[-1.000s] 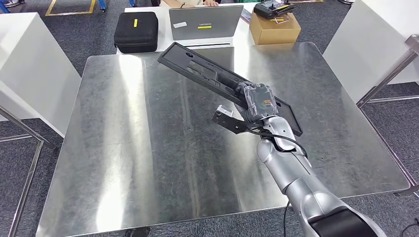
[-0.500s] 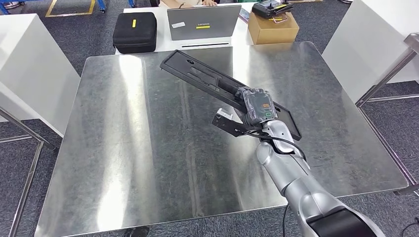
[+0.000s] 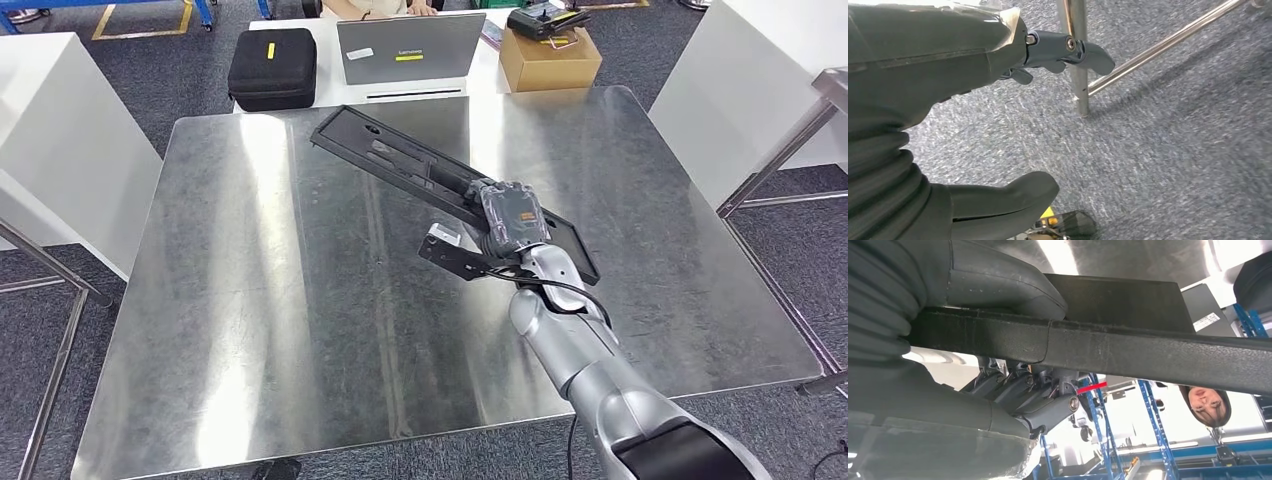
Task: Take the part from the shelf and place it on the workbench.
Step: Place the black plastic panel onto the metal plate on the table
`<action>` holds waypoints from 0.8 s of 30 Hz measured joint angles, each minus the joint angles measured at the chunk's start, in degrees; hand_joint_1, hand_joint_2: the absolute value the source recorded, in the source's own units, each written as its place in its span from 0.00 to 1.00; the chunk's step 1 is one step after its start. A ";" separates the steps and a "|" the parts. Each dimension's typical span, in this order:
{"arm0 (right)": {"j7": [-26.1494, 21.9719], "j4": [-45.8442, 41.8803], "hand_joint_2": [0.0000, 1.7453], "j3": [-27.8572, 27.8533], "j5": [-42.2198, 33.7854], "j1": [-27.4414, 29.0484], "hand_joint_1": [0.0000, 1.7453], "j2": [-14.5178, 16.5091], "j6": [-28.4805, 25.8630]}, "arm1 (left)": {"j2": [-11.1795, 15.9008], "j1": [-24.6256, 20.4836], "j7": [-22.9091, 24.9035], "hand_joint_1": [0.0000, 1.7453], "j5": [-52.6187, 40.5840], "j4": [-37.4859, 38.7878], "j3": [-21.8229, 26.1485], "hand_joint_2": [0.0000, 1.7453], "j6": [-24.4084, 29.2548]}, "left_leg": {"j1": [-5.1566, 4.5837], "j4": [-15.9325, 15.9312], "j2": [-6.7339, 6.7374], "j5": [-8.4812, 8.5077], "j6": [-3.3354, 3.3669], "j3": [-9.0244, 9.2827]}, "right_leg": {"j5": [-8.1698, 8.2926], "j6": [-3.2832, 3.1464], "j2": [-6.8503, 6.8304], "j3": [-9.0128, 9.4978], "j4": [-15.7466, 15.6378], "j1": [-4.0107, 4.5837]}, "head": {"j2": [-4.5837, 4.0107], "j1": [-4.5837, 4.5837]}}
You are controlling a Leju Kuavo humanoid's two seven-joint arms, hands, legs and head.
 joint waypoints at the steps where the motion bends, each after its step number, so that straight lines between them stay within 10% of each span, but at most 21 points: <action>1: -0.03 0.00 1.00 0.00 0.02 0.00 0.86 0.05 0.00 | 0.01 0.00 -0.55 0.00 0.05 0.00 0.00 1.00 0.30 | 0.00 0.00 0.00 0.00 0.00 0.03 | 0.00 0.00 0.00 0.02 0.01 0.00 | 0.00 -0.01; 8: 0.52 -0.01 1.00 0.00 0.85 -0.01 0.86 0.39 -0.30 | 0.01 0.00 -3.21 0.00 -0.23 0.00 -0.07 1.00 2.97 | 0.00 0.00 0.00 0.00 0.00 0.25 | 0.00 0.00 0.00 0.15 0.09 0.00 | 0.00 -0.05; 12: 0.62 -0.01 1.00 0.01 1.61 -0.01 0.00 0.38 -0.43 | -0.03 -0.04 -6.66 0.00 1.30 0.00 0.13 1.00 4.66 | 0.00 0.00 0.02 0.00 0.00 0.34 | -0.01 0.00 0.02 0.18 0.14 0.01 | -0.01 -0.09; 15: 0.62 -0.02 1.00 0.01 1.80 -0.02 0.00 0.38 -0.67 | -0.21 0.07 -7.69 0.00 2.78 0.00 0.75 1.00 5.59 | 0.01 0.00 0.11 0.00 0.00 0.36 | 0.00 -0.01 0.06 0.17 0.15 0.03 | -0.01 -0.14; 19: 0.55 -0.02 1.00 0.01 1.84 -0.04 0.00 0.39 -1.09 | -0.50 0.24 -7.82 0.00 4.07 0.00 1.24 0.00 6.84 | 0.02 0.00 0.15 0.00 0.00 0.39 | 0.00 -0.01 0.07 0.18 0.14 0.03 | -0.01 -0.19; 24: 0.46 -0.02 1.00 0.00 1.96 -0.09 0.00 0.40 -1.11 | -0.50 0.18 -6.23 0.00 5.42 0.00 0.63 0.00 4.22 | 0.01 -0.02 0.14 -0.01 -0.01 0.66 | -0.02 -0.02 0.07 0.45 0.13 0.03 | -0.01 -0.23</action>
